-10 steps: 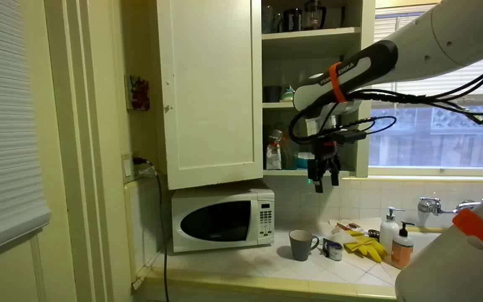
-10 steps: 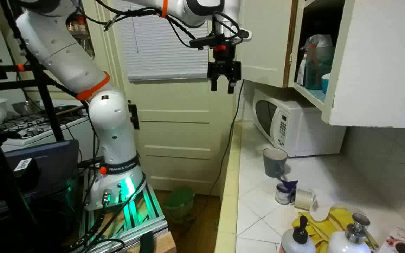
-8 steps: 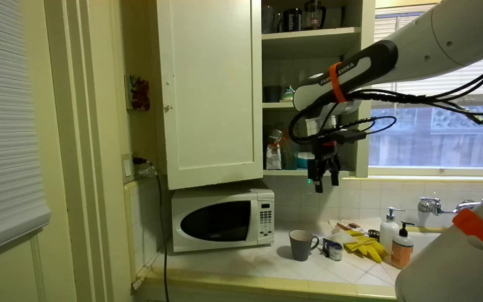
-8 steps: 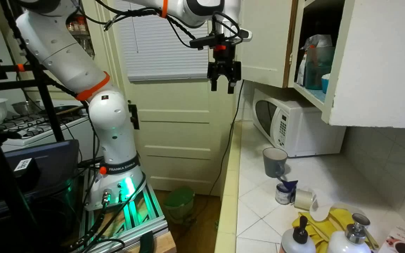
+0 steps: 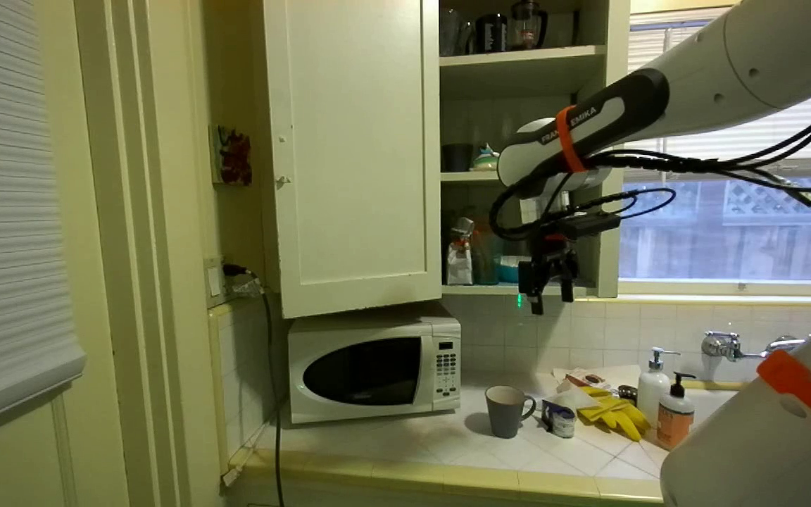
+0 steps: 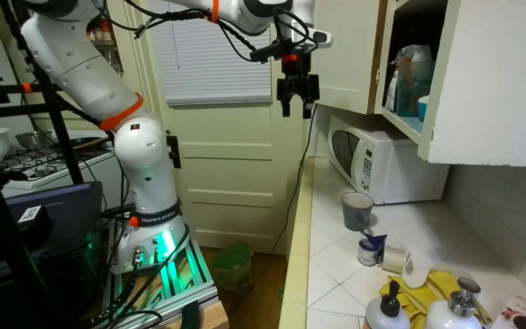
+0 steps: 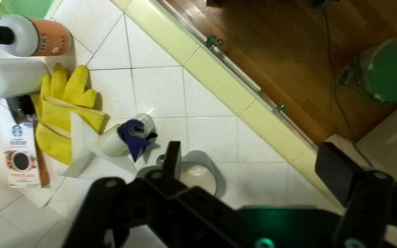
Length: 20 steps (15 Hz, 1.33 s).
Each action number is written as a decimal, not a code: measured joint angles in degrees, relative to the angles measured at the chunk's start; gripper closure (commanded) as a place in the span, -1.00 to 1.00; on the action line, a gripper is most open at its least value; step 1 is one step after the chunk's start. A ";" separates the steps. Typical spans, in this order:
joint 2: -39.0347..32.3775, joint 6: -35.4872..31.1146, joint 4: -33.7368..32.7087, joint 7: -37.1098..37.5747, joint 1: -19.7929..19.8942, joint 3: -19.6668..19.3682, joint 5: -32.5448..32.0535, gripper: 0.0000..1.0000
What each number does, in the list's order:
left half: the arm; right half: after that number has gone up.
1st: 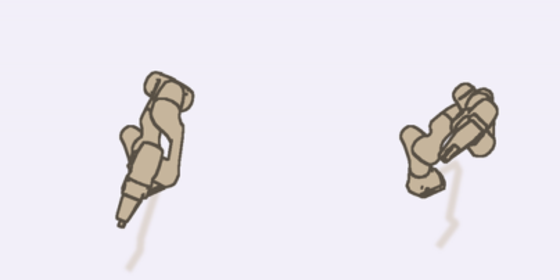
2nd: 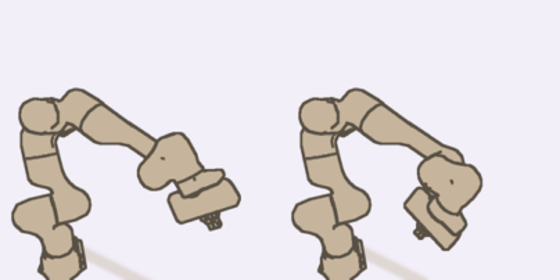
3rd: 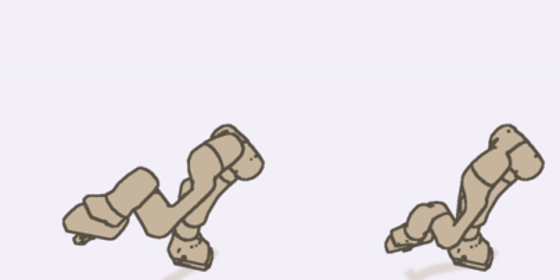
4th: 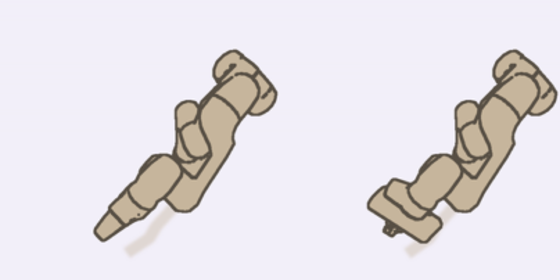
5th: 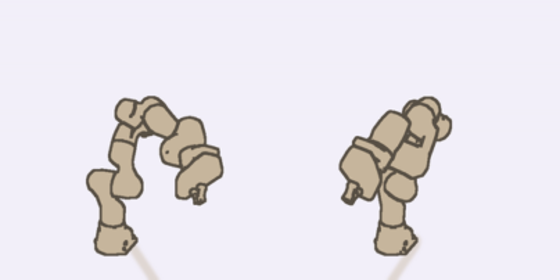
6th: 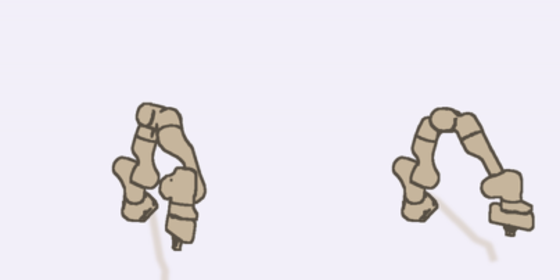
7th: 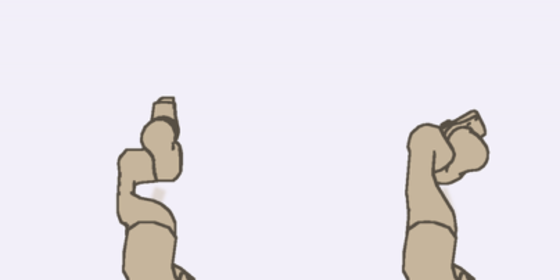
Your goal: Put the blue cup on the bottom shelf onto the second shelf
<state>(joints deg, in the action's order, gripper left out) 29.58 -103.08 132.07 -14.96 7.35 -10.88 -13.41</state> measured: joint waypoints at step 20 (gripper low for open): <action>-8.04 -26.90 -9.70 23.30 6.44 2.53 -2.63 -1.00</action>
<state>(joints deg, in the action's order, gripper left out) 21.54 -129.98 122.37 8.33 13.79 -8.35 -16.04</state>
